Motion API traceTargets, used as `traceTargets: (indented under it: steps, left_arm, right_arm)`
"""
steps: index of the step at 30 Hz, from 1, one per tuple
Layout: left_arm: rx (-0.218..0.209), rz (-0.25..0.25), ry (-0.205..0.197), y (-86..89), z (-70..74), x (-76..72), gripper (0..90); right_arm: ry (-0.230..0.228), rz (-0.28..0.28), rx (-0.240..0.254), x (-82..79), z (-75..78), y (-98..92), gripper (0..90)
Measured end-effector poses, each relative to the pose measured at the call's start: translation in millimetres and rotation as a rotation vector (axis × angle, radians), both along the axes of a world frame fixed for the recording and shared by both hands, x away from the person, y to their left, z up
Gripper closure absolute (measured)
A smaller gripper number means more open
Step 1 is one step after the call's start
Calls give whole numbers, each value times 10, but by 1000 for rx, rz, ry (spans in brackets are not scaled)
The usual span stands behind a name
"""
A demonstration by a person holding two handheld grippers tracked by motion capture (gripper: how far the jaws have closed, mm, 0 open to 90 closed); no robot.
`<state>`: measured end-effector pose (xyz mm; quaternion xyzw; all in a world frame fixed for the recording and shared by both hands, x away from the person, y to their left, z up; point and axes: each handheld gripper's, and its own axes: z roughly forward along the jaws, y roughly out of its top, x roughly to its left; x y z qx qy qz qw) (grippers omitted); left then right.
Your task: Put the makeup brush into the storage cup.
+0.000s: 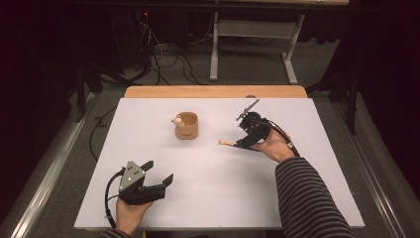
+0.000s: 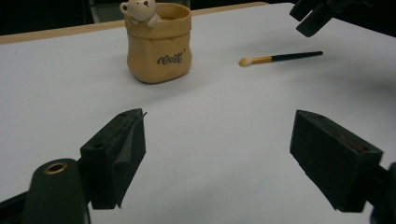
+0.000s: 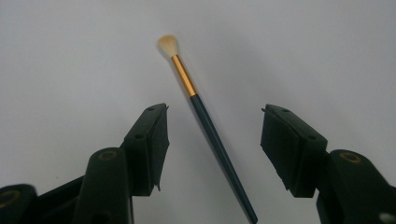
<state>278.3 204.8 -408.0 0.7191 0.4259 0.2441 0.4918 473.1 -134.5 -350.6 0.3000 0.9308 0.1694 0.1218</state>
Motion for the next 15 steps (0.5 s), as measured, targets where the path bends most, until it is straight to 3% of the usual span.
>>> traceTargets:
  steps: [6, 15]
  left_arm:
    - [1, -1, 0, -4, -1, 0, 189]
    - [2, -2, 0, -6, -1, -1, 188]
  right_arm:
    - [46, -22, -17, 30, -71, 5, 466]
    - [77, -20, -73, 85, -178, 2, 490]
